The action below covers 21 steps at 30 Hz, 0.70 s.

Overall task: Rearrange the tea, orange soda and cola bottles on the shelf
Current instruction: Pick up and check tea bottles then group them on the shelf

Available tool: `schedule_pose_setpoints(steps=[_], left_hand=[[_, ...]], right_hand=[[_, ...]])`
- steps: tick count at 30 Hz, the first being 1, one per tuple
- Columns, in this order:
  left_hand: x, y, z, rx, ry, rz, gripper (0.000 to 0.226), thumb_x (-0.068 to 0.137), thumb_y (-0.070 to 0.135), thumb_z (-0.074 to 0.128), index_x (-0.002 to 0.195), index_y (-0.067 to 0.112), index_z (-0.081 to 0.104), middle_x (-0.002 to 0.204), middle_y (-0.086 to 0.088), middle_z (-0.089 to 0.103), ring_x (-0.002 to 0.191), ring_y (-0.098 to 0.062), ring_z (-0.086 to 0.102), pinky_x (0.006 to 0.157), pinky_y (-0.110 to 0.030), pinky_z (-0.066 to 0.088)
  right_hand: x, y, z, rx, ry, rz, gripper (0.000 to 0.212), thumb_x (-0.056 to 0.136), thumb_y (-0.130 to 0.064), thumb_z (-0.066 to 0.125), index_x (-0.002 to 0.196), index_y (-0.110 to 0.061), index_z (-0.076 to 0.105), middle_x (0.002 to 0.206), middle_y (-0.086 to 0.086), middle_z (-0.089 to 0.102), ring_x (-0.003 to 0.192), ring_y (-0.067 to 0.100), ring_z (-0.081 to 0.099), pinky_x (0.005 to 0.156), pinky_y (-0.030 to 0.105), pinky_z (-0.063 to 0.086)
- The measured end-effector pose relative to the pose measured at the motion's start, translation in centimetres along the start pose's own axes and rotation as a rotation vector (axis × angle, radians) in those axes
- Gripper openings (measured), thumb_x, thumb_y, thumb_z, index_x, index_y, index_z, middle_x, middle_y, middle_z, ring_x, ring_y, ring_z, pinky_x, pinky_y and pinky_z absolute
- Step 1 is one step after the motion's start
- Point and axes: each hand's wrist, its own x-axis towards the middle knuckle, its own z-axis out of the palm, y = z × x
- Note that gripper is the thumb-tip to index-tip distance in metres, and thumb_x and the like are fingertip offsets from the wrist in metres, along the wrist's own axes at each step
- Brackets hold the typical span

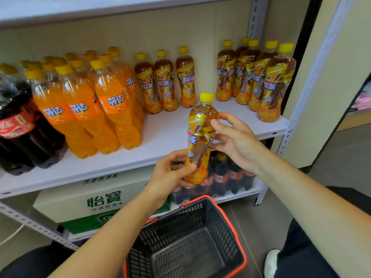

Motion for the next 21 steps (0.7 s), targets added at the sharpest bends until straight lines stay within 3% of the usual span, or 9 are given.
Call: schedule_pose_setpoints(steps=[4,9,12,16,21], left_hand=[[0.0,-0.2,0.1,0.011,0.008,0.007,0.041,0.083,0.0,0.079,0.12,0.014,0.064,0.098,0.005,0.078,0.088,-0.015,0.076,0.066,-0.045,0.065],[-0.1,-0.2,0.0,-0.042,0.02,0.023,0.037,0.087,0.001,0.076,0.12,0.009,0.062,0.114,-0.003,0.075,0.101,-0.023,0.074,0.063,-0.044,0.064],[-0.2,0.1,0.0,-0.074,0.026,0.063,0.036,0.085,0.003,0.076,0.118,0.009,0.063,0.109,0.0,0.076,0.098,-0.025,0.074,0.06,-0.041,0.064],[-0.4,0.5,0.3,-0.074,0.036,0.11,0.041,0.071,0.016,0.083,0.108,0.013,0.066,0.097,0.006,0.077,0.091,-0.018,0.075,0.053,-0.036,0.061],[-0.4,0.5,0.4,-0.029,0.026,0.133,0.047,0.067,0.017,0.085,0.109,0.009,0.067,0.104,-0.005,0.076,0.093,-0.02,0.072,0.054,-0.027,0.056]], right_hand=[[-0.2,0.1,0.2,-0.096,-0.013,-0.043,0.056,0.071,-0.023,0.082,0.123,-0.015,0.062,0.104,0.003,0.071,0.093,0.022,0.073,0.077,0.04,0.06],[-0.3,0.2,0.4,-0.166,0.033,-0.072,0.058,0.074,-0.032,0.079,0.129,-0.019,0.066,0.102,-0.001,0.073,0.096,0.017,0.072,0.08,0.034,0.059],[-0.2,0.0,0.4,-0.103,0.082,-0.085,0.057,0.076,-0.034,0.075,0.129,-0.017,0.063,0.102,0.001,0.074,0.096,0.016,0.07,0.084,0.038,0.059],[-0.4,0.7,1.1,-0.138,0.117,-0.118,0.066,0.069,-0.024,0.084,0.128,-0.013,0.059,0.116,0.008,0.072,0.103,0.024,0.072,0.084,0.042,0.062],[-0.1,0.9,0.7,-0.109,0.217,-0.101,0.057,0.073,-0.013,0.086,0.123,-0.012,0.059,0.113,0.013,0.072,0.101,0.032,0.073,0.077,0.045,0.061]])
